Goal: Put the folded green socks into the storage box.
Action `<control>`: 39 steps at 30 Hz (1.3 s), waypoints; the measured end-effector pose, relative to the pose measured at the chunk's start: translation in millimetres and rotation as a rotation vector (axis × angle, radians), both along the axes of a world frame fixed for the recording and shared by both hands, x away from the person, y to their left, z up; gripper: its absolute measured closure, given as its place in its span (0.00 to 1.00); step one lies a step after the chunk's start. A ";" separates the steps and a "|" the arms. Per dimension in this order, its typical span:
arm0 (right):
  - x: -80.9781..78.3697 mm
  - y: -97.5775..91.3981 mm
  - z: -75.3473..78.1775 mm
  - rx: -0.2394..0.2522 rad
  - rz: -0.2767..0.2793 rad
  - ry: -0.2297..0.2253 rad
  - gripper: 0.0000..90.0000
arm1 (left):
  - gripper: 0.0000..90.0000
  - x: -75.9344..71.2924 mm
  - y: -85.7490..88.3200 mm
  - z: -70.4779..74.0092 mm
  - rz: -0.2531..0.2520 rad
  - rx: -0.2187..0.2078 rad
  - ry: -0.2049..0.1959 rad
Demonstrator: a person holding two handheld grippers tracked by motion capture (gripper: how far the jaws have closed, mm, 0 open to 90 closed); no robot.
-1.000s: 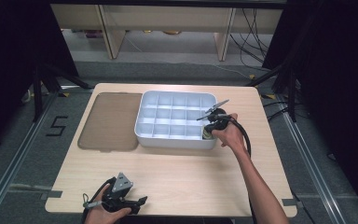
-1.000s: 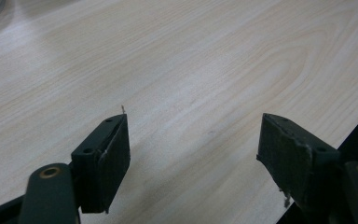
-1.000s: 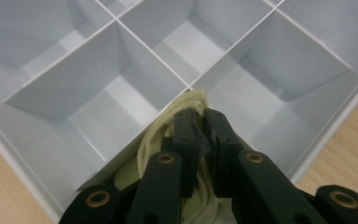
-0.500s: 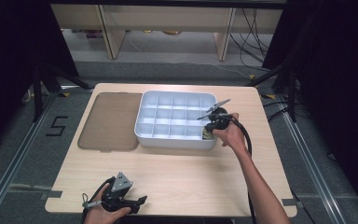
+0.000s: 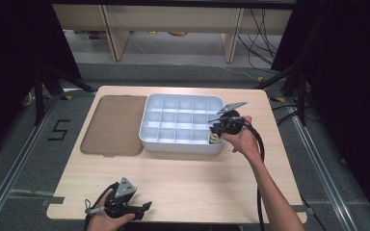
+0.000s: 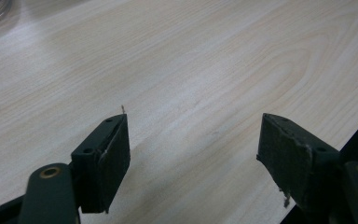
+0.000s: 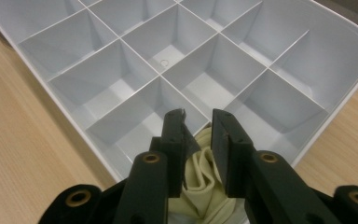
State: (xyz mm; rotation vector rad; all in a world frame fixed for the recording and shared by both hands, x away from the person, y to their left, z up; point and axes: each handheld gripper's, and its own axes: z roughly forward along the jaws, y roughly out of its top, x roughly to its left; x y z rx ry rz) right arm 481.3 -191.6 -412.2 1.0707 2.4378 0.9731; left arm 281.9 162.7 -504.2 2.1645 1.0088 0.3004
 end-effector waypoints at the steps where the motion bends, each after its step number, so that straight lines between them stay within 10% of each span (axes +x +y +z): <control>1: -1.9 -1.3 1.6 -0.008 0.016 0.010 0.82 | 0.27 -0.2 -0.1 0.0 0.003 0.000 0.000; 39: -52.8 3.4 -10.3 0.154 0.070 -0.056 0.43 | 0.27 0.2 2.0 0.0 0.034 -0.004 -0.006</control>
